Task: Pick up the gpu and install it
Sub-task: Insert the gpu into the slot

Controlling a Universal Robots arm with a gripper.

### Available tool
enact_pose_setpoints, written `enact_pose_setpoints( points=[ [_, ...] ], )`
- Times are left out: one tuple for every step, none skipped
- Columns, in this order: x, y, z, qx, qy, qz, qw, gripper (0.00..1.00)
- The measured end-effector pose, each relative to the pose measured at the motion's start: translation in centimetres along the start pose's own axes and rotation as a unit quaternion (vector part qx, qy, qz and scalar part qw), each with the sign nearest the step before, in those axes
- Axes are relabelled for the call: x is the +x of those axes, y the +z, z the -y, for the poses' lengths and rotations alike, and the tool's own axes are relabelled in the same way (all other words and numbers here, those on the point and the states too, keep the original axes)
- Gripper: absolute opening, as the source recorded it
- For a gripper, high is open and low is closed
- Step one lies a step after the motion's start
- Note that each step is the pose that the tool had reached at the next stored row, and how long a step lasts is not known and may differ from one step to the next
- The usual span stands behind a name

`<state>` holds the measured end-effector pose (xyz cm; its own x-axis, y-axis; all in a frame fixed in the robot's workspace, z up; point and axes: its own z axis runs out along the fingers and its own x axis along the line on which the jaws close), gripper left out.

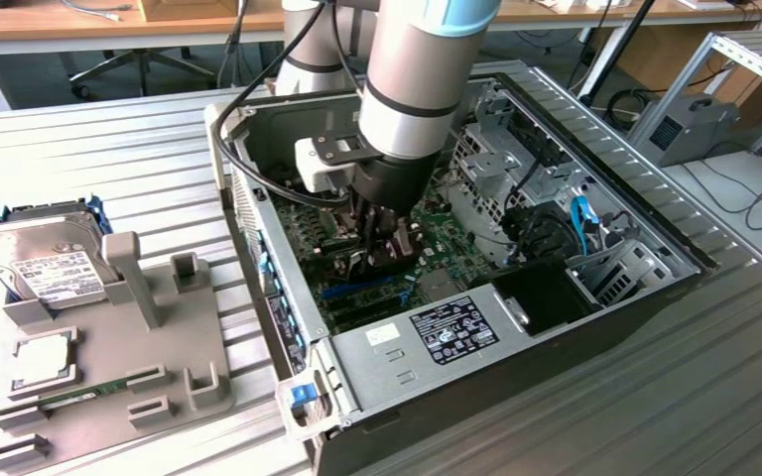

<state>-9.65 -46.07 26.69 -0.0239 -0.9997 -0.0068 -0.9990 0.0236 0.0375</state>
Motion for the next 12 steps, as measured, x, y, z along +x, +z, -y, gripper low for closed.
enact_pose_setpoints(
  points=[
    [-0.02,0.02,0.00,0.0000,-0.001,-0.0002,1.0000,0.26],
    [-0.04,0.04,0.00,0.0000,-0.003,-0.0004,1.0000,0.26],
    [-0.08,0.05,0.00,-0.0001,-0.005,-0.0007,1.0000,0.26],
    [-0.13,0.07,-0.01,-0.0001,-0.007,-0.0009,1.0000,0.26],
    [-0.18,0.09,-0.01,-0.0001,-0.008,-0.0009,1.0000,0.26],
    [-0.25,0.12,0.00,-0.0001,-0.010,-0.0010,1.0000,0.26],
    [-0.31,0.14,0.00,-0.0001,-0.011,-0.0011,0.9999,0.26],
    [-0.38,0.18,0.00,-0.0001,-0.012,-0.0013,0.9999,0.26],
    [-0.48,0.25,0.00,-0.0001,-0.014,-0.0014,0.9999,0.26],
    [-0.50,0.30,0.01,-0.0001,-0.015,-0.0013,0.9999,0.26],
    [-0.50,0.35,0.01,-0.0001,-0.015,-0.0014,0.9999,0.26],
    [-0.50,0.42,0.00,-0.0002,-0.015,-0.0016,0.9999,0.26]
  ],
)
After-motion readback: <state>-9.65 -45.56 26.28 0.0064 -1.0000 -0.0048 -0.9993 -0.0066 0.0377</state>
